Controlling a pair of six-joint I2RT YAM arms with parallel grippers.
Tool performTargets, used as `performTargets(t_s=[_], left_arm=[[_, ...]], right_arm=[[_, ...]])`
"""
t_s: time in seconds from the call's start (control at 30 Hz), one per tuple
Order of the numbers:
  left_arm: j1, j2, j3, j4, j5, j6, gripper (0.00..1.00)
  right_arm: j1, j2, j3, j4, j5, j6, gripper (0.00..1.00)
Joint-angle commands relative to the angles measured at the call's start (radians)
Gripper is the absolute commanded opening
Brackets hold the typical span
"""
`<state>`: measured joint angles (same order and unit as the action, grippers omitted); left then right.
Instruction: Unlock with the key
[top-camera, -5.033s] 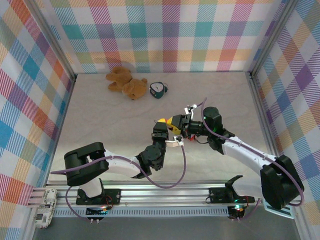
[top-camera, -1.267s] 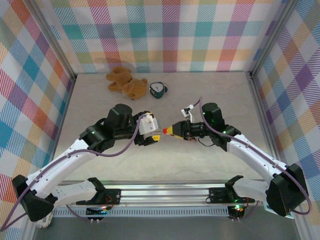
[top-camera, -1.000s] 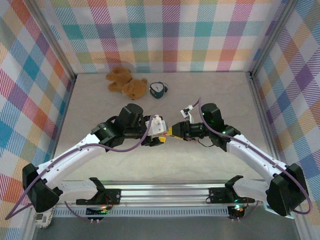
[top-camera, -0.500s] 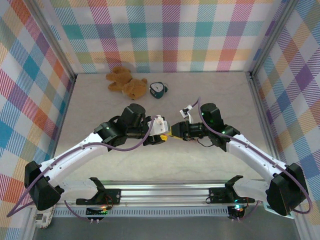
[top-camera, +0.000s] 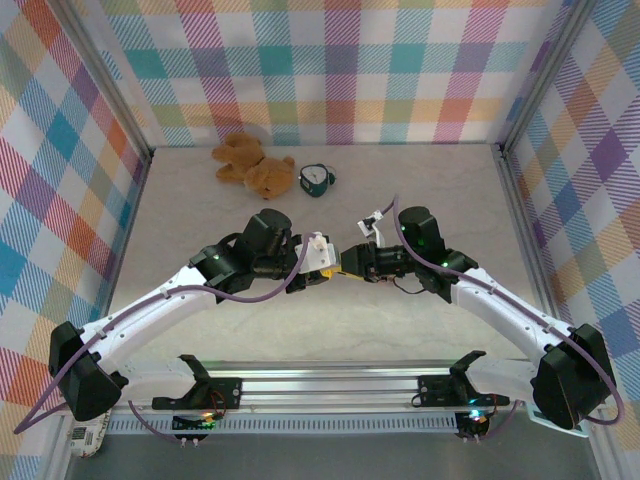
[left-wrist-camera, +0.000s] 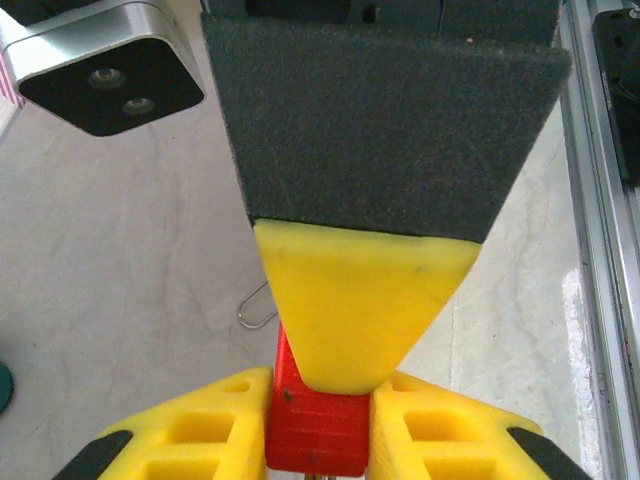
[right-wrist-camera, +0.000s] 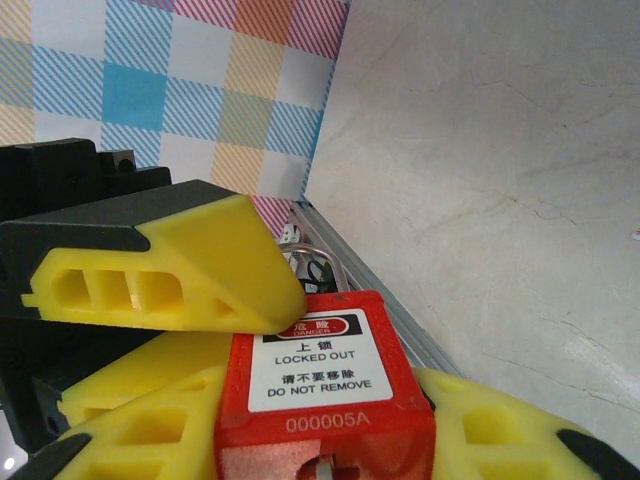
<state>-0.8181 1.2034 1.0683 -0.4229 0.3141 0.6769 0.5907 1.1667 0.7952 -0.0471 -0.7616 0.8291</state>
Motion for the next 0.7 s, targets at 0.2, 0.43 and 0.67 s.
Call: performTargets(t_s=[0.2,0.43,0.67], left_arm=[[-0.016,0.004,-0.014,-0.051,0.026,0.0,0.14],[-0.018,-0.001,-0.011,-0.075,0.007,0.007,0.03],[-0.019,-0.036,-0.042,-0.013,-0.071,0.018,0.0]], right_arm=[[0.01,-0.002,0.061,0.026,0.006,-0.013,0.19],[0.011,-0.007,0.069,0.024,0.013,-0.009,0.22],[0.011,-0.033,0.099,-0.068,0.112,0.007,0.59]])
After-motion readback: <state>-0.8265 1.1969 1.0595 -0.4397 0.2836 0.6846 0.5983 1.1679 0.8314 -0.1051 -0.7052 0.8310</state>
